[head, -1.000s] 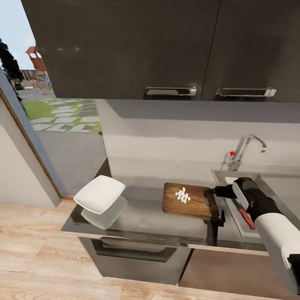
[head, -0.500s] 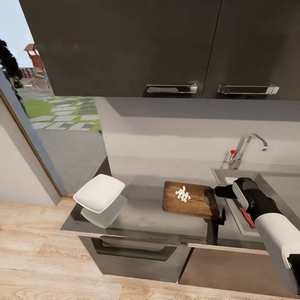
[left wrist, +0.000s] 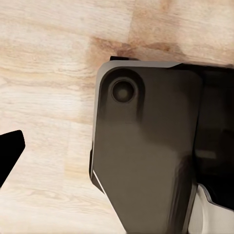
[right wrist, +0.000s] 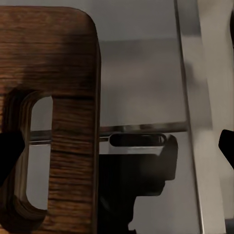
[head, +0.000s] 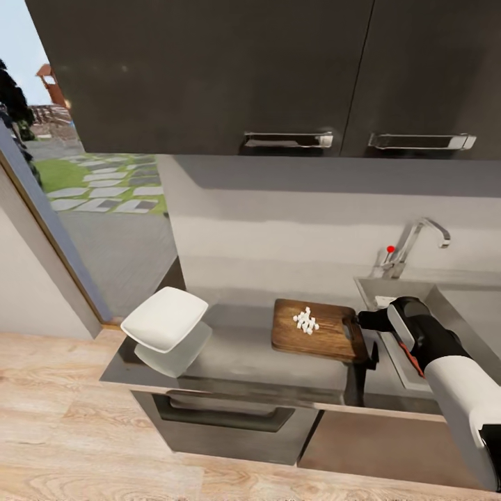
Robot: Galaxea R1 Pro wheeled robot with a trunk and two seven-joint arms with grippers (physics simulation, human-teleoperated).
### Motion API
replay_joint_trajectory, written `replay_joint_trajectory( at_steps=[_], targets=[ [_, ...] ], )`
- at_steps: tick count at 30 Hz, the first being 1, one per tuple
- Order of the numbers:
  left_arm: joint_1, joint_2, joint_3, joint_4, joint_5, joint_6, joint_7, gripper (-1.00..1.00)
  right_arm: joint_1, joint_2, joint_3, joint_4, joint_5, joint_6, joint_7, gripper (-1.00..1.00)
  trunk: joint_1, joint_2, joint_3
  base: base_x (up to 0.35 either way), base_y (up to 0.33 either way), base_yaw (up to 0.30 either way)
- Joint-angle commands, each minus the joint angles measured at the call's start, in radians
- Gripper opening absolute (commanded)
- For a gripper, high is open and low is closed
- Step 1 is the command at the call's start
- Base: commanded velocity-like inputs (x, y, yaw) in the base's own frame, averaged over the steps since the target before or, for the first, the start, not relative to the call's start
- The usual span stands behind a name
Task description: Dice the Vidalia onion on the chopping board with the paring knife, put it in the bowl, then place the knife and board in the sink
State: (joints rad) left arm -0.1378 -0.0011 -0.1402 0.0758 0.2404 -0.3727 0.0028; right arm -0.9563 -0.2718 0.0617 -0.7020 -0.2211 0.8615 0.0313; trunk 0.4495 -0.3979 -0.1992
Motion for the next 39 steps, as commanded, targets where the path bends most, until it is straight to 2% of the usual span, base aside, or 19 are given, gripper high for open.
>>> replay_joint_trajectory(
  at_steps=[1, 32, 39],
  targets=[
    [-0.002, 0.000, -0.009, 0.004, 0.007, -0.007, 0.000, 1.00, -0.001, -0.001, 0.004, -0.001, -0.002, 0.004, 0.001, 1.00, 0.001, -0.002, -0.004, 0.000, 0.000, 0.000],
    [-0.002, 0.000, -0.009, 0.004, 0.007, -0.008, -0.001, 1.00, -0.001, 0.007, 0.006, 0.001, -0.003, 0.004, -0.001, 1.00, 0.001, -0.002, -0.053, 0.000, 0.000, 0.000],
    [-0.002, 0.000, -0.009, 0.004, 0.007, -0.008, 0.000, 1.00, -0.001, 0.017, 0.006, 0.001, -0.002, 0.004, -0.001, 1.00, 0.001, -0.002, -0.064, 0.000, 0.000, 0.000]
  ],
)
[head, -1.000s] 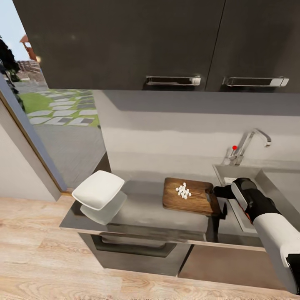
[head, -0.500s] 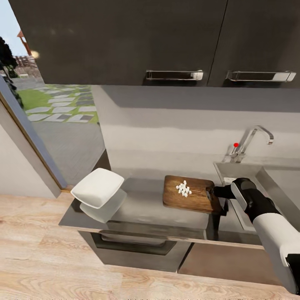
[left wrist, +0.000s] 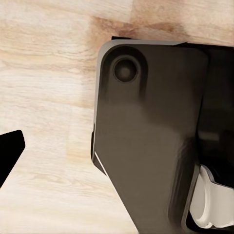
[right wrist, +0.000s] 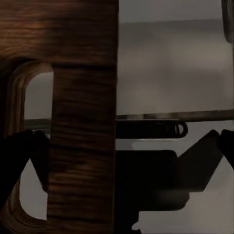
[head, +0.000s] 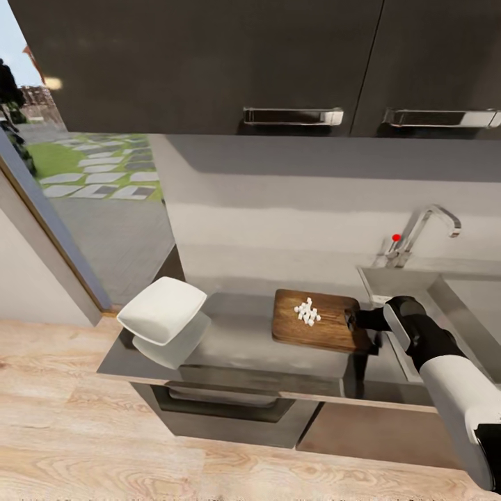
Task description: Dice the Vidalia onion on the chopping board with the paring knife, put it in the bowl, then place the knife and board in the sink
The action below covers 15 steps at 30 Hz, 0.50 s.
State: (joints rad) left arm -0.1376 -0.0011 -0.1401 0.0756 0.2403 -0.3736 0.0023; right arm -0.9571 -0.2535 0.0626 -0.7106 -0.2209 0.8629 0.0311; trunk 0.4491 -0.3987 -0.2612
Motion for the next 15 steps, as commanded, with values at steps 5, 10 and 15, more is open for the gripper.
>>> replay_joint_trajectory(
  at_steps=[5, 10, 15],
  targets=[
    [-0.002, 0.000, -0.009, 0.004, 0.007, -0.007, 0.000, 1.00, 0.000, -0.001, 0.005, 0.010, -0.001, 0.002, 0.000, 1.00, 0.001, -0.001, -0.009, 0.000, 0.000, 0.000],
    [-0.002, 0.000, -0.009, 0.004, 0.007, -0.007, 0.000, 1.00, 0.000, -0.001, 0.005, 0.010, -0.002, 0.002, 0.002, 1.00, 0.001, -0.001, -0.010, 0.000, 0.000, 0.000],
    [-0.002, -0.001, -0.009, 0.004, 0.007, -0.007, 0.000, 1.00, 0.000, -0.004, 0.004, 0.011, -0.001, -0.009, 0.006, 1.00, 0.001, -0.001, -0.010, 0.000, 0.000, 0.000]
  ],
)
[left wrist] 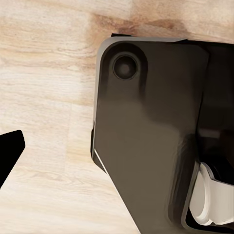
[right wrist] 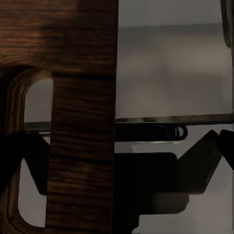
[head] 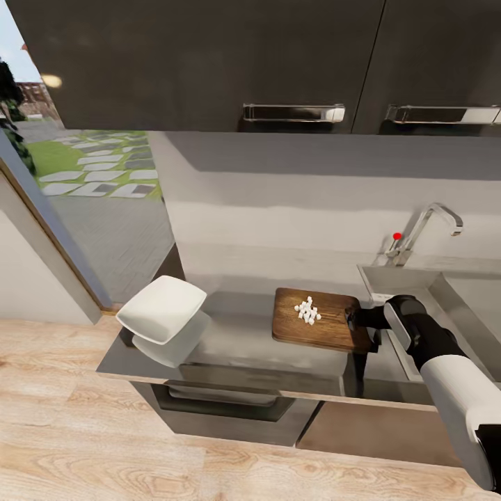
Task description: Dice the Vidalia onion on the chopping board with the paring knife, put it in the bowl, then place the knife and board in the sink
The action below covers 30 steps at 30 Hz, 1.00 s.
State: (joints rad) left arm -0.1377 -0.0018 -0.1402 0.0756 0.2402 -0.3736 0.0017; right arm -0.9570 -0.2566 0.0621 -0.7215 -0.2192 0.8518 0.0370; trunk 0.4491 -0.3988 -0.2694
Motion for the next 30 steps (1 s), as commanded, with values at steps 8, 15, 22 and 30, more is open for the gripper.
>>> replay_joint_trajectory(
  at_steps=[8, 15, 22, 30],
  targets=[
    [-0.002, -0.001, -0.009, 0.004, 0.007, -0.007, 0.000, 1.00, 0.000, -0.001, 0.005, 0.095, -0.001, -0.003, 0.004, 1.00, 0.001, -0.001, -0.002, 0.000, 0.000, 0.000],
    [-0.002, 0.002, -0.008, 0.003, 0.007, -0.005, 0.002, 1.00, 0.000, 0.020, 0.017, -0.003, 0.018, -0.002, -0.003, 1.00, 0.001, -0.001, -0.002, 0.000, 0.000, 0.000],
    [-0.002, 0.006, -0.007, 0.003, 0.007, -0.005, 0.001, 1.00, 0.000, 0.032, 0.016, -0.011, 0.025, 0.001, -0.003, 1.00, 0.001, -0.001, -0.002, 0.000, 0.000, 0.000],
    [-0.002, 0.006, -0.007, 0.004, 0.007, -0.006, 0.002, 1.00, 0.000, 0.031, 0.016, -0.015, 0.043, 0.001, -0.005, 1.00, 0.001, -0.001, -0.002, 0.000, 0.000, 0.000]
  ],
)
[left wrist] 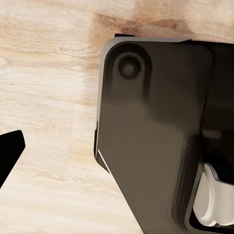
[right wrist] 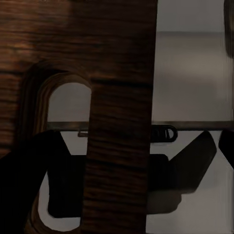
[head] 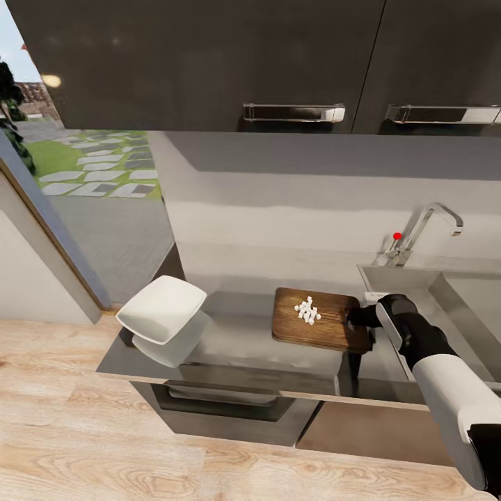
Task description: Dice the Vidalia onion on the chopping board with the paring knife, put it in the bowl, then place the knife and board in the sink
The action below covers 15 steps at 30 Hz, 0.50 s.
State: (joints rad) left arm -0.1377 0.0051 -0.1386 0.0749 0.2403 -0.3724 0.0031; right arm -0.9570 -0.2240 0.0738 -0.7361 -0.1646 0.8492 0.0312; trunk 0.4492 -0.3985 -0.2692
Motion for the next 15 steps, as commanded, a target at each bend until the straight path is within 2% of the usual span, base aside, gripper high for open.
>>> replay_joint_trajectory(
  at_steps=[1, 12, 13, 15],
  targets=[
    [-0.002, 0.000, -0.009, 0.004, 0.007, -0.007, 0.000, 1.00, 0.000, -0.001, 0.004, 0.000, -0.009, 0.004, 0.001, 1.00, 0.001, -0.002, -0.002, 0.000, 0.000, 0.000],
    [-0.002, 0.000, -0.009, 0.004, 0.007, -0.007, 0.000, 1.00, 0.000, -0.002, 0.004, 0.000, 0.006, 0.005, 0.001, 1.00, 0.001, -0.002, -0.002, 0.000, 0.000, 0.000],
    [-0.002, 0.000, -0.009, 0.004, 0.007, -0.007, 0.000, 1.00, 0.000, -0.002, 0.004, 0.000, 0.006, 0.005, 0.001, -1.00, 0.001, -0.002, -0.002, 0.000, 0.000, 0.000],
    [-0.002, 0.000, -0.009, 0.005, 0.007, -0.007, 0.000, 1.00, 0.000, -0.003, 0.004, 0.000, -0.022, 0.005, 0.000, -1.00, 0.001, -0.002, -0.002, 0.000, 0.000, 0.000]
  ],
)
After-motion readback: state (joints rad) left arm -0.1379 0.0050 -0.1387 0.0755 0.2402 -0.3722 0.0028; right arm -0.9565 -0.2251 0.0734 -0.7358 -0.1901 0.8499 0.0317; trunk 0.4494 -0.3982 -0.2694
